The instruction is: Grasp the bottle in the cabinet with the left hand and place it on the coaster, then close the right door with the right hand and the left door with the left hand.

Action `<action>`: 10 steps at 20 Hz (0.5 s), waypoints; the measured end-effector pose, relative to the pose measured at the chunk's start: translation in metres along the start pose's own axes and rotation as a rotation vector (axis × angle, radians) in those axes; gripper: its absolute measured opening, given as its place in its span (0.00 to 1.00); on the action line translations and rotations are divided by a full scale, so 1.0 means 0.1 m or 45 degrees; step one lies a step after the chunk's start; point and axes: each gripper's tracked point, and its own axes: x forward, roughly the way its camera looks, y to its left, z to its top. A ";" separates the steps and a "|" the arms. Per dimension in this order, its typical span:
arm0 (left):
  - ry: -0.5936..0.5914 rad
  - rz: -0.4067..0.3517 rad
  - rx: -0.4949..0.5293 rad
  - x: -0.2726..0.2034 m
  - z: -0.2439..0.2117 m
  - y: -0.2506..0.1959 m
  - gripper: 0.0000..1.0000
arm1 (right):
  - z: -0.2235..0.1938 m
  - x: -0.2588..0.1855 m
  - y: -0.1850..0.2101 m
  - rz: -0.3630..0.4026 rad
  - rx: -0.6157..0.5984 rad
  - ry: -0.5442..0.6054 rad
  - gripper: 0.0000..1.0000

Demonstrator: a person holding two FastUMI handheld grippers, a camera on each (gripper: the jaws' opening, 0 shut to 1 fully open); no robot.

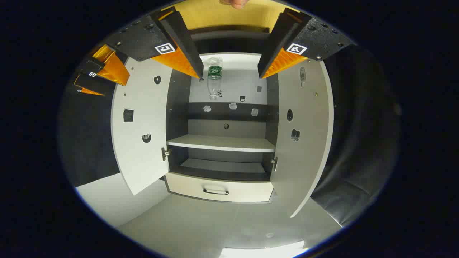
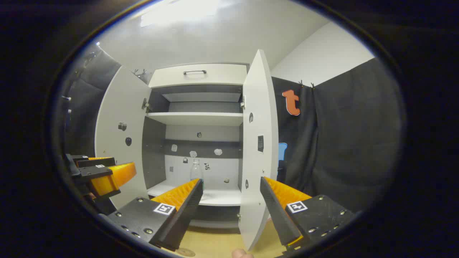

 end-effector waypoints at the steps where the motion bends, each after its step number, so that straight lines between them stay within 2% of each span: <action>1: 0.004 -0.003 0.001 0.01 -0.01 -0.01 0.96 | -0.02 0.02 -0.01 -0.005 -0.002 0.001 0.98; 3: 0.016 -0.005 0.004 0.03 -0.04 -0.02 0.96 | -0.03 0.04 -0.03 -0.008 -0.005 0.009 0.95; 4: 0.019 -0.006 0.005 0.03 -0.05 -0.04 0.96 | -0.03 0.04 -0.05 -0.013 -0.008 0.008 0.98; 10: 0.009 -0.013 0.011 0.11 -0.05 -0.10 0.96 | 0.00 0.07 -0.12 -0.030 -0.022 -0.004 0.98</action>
